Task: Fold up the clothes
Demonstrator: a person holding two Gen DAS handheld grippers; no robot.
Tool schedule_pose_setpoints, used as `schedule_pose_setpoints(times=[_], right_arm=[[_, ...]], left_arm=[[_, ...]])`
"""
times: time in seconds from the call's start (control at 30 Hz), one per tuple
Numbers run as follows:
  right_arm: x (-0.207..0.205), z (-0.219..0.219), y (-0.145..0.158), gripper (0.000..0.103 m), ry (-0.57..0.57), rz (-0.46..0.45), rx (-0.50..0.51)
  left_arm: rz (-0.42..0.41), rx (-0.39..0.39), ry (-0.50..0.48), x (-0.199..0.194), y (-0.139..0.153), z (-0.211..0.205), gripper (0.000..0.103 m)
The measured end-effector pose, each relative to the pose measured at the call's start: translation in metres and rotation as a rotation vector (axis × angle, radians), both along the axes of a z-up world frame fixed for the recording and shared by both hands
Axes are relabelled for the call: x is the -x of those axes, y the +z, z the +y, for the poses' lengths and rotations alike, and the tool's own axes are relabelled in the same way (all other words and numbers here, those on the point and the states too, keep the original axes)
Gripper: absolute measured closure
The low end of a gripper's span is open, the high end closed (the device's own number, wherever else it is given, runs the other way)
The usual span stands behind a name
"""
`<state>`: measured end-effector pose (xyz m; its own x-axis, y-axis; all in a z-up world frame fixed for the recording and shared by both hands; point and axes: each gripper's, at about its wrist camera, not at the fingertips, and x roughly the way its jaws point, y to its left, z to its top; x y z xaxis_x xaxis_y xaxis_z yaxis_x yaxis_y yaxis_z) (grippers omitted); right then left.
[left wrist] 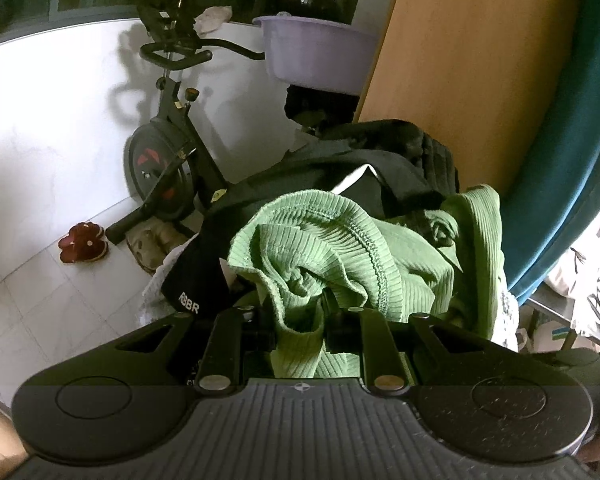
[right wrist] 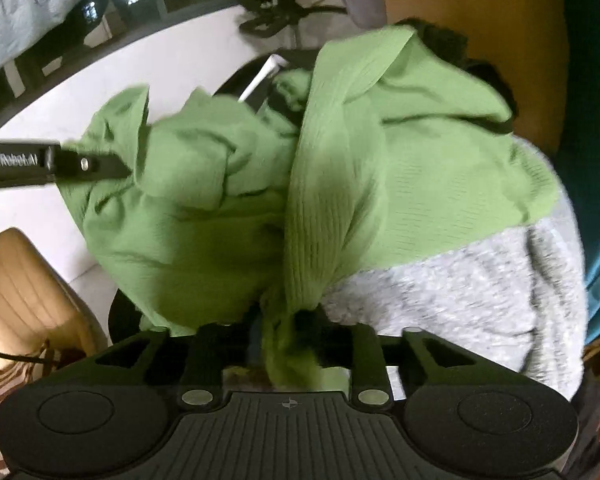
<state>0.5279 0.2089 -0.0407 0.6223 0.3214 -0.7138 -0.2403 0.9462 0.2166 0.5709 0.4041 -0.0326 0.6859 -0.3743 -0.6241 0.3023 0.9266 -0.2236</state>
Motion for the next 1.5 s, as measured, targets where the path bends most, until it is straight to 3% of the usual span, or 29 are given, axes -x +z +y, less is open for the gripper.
schedule_pose_setpoints(times=[0.1,0.3,0.53,0.67,0.73,0.77,0.83,0.87,0.9,0.93,1.07,1.3,1.43,1.5], right_arm=[[0.004,-0.019,0.019,0.054,-0.035,-0.053,-0.014],[-0.017,-0.078,0.051,0.041,-0.218,-0.107,-0.122],[-0.076,-0.118,0.034,0.032,-0.401,-0.045,-0.146],[-0.098,-0.119,0.012,0.017,-0.464,0.02,-0.151],[-0.102,-0.117,0.003,0.016,-0.473,0.05,-0.161],[-0.102,-0.116,-0.001,0.022,-0.47,0.059,-0.173],[-0.097,-0.11,-0.004,0.046,-0.424,0.021,-0.17],[-0.092,-0.104,-0.001,0.067,-0.383,-0.003,-0.144],[-0.087,-0.098,0.002,0.096,-0.343,-0.027,-0.118],[-0.081,-0.094,0.007,0.1,-0.318,-0.032,-0.101],[-0.048,-0.076,0.021,0.101,-0.196,-0.083,-0.049],[-0.001,-0.064,0.009,0.101,-0.072,0.028,-0.12],[0.007,-0.055,0.0,0.101,-0.074,0.073,-0.072],[0.007,-0.057,0.007,0.088,-0.095,0.044,-0.048]], left_arm=[[0.009,0.008,0.004,-0.002,-0.002,0.001,0.083],[0.018,0.023,0.005,-0.004,-0.004,-0.001,0.082],[0.014,0.014,-0.004,-0.002,-0.007,-0.009,0.082],[0.01,0.009,-0.002,-0.001,-0.007,-0.01,0.082],[0.009,0.005,-0.002,-0.001,-0.008,-0.011,0.082],[0.009,0.004,-0.003,-0.001,-0.008,-0.011,0.082],[0.007,0.001,-0.003,-0.001,-0.009,-0.011,0.082],[0.007,-0.001,-0.004,-0.001,-0.009,-0.011,0.082],[0.009,0.0,-0.004,-0.001,-0.01,-0.011,0.082],[0.011,0.0,-0.005,-0.002,-0.01,-0.011,0.082],[0.013,-0.009,-0.014,-0.004,-0.011,-0.013,0.082],[0.02,-0.012,-0.018,-0.007,-0.016,-0.015,0.082],[0.022,-0.013,-0.022,-0.007,-0.017,-0.017,0.081],[0.02,-0.016,-0.023,-0.006,-0.017,-0.018,0.081]])
